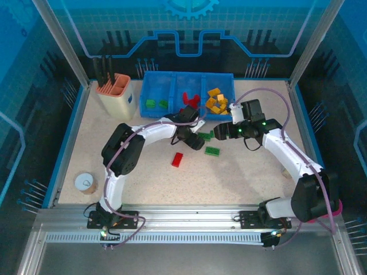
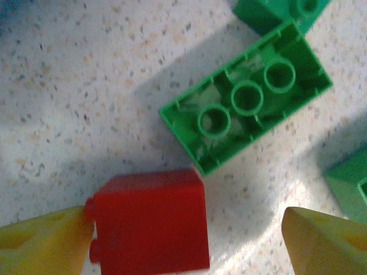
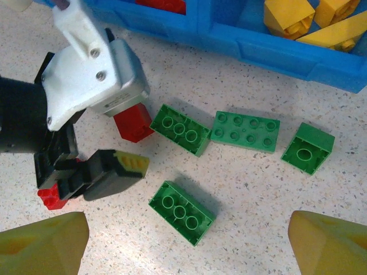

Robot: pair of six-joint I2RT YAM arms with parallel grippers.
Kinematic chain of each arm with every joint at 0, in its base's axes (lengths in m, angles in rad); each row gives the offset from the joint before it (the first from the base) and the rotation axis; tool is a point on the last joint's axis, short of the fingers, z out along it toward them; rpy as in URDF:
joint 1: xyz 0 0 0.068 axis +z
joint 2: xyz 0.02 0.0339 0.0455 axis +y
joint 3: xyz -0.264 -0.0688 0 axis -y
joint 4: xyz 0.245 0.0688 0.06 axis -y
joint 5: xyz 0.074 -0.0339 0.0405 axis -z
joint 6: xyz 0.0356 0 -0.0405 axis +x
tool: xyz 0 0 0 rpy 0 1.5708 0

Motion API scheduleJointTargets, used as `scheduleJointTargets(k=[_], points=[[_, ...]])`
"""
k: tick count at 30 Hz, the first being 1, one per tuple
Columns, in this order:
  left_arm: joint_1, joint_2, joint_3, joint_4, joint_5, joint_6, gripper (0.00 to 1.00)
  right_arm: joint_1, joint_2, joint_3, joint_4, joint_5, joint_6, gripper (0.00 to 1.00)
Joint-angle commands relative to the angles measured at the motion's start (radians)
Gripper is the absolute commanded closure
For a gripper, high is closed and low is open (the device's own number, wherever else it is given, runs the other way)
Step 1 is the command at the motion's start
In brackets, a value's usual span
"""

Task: Sort the legos into containers by color
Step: Pick up the lego from the center of the table.

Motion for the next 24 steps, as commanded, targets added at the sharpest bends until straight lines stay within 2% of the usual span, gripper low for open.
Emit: scheduleJointTargets(k=[1, 3, 6, 8, 15, 18, 24], points=[[-0.008, 0.043, 0.062, -0.022, -0.017, 0.008, 0.2, -0.013, -0.024, -0.009, -0.024, 0.016, -0.008, 0.08], [-0.008, 0.057, 0.071, -0.029, -0.024, 0.004, 0.26, -0.014, -0.023, -0.007, -0.024, 0.02, -0.011, 0.08], [-0.008, 0.062, 0.077, -0.054, -0.027, -0.002, 0.43, -0.014, -0.011, 0.002, -0.034, 0.021, -0.014, 0.07], [-0.008, 0.059, 0.074, -0.074, -0.032, -0.002, 0.49, -0.014, -0.005, 0.005, -0.035, 0.023, -0.016, 0.07], [-0.008, -0.003, 0.046, -0.126, -0.075, 0.002, 0.54, -0.015, 0.02, 0.012, -0.026, 0.008, -0.021, 0.06], [-0.001, -0.061, 0.053, -0.111, -0.13, -0.01, 0.55, -0.015, 0.024, 0.011, -0.02, 0.005, -0.022, 0.05], [0.075, -0.047, 0.249, -0.12, -0.173, -0.073, 0.56, -0.015, 0.038, 0.007, -0.013, 0.004, -0.016, 0.05]])
